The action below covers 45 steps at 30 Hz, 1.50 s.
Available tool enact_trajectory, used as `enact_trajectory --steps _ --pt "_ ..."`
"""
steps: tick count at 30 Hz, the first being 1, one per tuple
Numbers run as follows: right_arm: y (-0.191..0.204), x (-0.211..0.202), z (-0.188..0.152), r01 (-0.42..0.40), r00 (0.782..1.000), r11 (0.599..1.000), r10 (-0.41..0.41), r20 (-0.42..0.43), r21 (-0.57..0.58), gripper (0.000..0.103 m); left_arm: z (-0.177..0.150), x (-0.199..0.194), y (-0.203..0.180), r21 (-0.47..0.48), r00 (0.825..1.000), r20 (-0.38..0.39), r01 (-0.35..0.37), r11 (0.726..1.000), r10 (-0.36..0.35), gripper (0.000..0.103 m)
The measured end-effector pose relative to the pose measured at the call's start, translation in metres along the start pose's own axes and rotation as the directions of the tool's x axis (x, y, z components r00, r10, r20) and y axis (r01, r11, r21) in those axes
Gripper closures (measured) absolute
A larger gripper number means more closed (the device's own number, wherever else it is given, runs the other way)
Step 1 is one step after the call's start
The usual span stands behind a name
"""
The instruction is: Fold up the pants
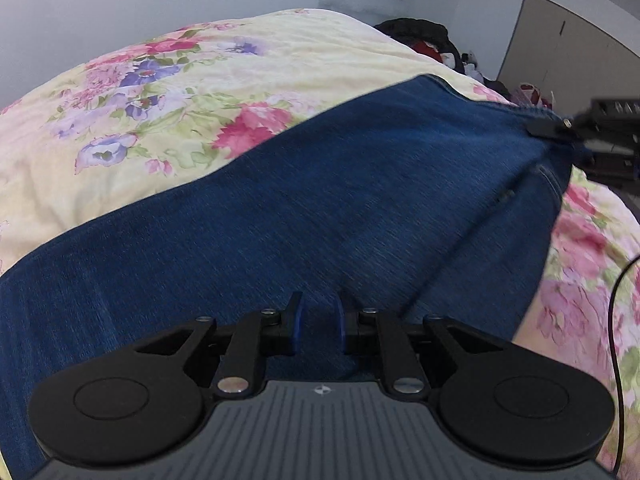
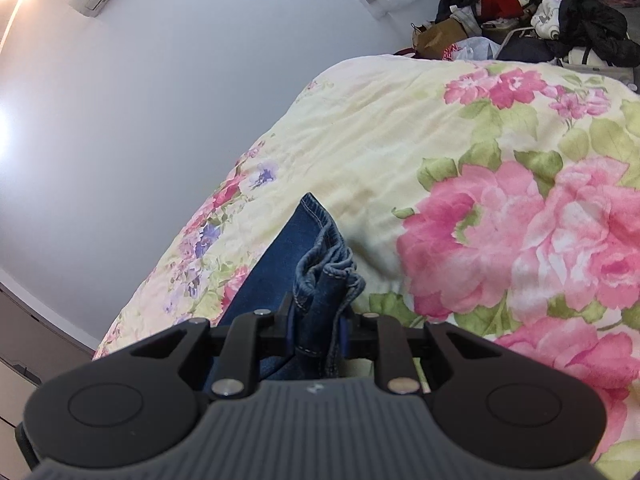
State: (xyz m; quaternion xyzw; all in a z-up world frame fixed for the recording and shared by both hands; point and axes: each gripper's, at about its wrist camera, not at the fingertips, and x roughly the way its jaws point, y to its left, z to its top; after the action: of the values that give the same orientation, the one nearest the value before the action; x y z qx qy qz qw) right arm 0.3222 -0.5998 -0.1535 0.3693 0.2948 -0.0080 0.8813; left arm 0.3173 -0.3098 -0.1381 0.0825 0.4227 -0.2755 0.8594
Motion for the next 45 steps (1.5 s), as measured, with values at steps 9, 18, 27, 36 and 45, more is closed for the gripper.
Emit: enact_trajectory --steps 9,18,27,36,45 --pt "0.061 -0.021 -0.003 0.025 0.999 0.986 -0.020 0.036 -0.164 0.088 -0.014 -0.025 0.002 -0.022 0.995 -0.069 0.074 0.997 -0.075 0.091" --pt "0.150 -0.042 -0.024 0.036 0.996 0.943 -0.009 0.084 -0.332 0.089 -0.038 -0.122 0.102 -0.109 0.993 0.017 -0.113 0.988 0.116 0.089" --pt "0.266 -0.026 -0.080 -0.051 0.996 0.867 0.077 0.033 -0.496 0.089 -0.078 -0.185 0.200 -0.255 0.975 0.019 -0.210 0.944 0.222 0.089" --pt "0.330 0.049 -0.205 -0.212 0.969 0.800 0.098 -0.225 -0.562 0.089 -0.119 -0.189 0.250 -0.327 0.979 -0.015 -0.198 0.924 0.204 0.089" --pt "0.318 0.107 -0.307 -0.272 0.890 0.683 -0.089 -0.446 -0.678 0.088 -0.130 -0.175 0.269 -0.419 0.995 0.009 -0.088 0.904 0.101 0.083"
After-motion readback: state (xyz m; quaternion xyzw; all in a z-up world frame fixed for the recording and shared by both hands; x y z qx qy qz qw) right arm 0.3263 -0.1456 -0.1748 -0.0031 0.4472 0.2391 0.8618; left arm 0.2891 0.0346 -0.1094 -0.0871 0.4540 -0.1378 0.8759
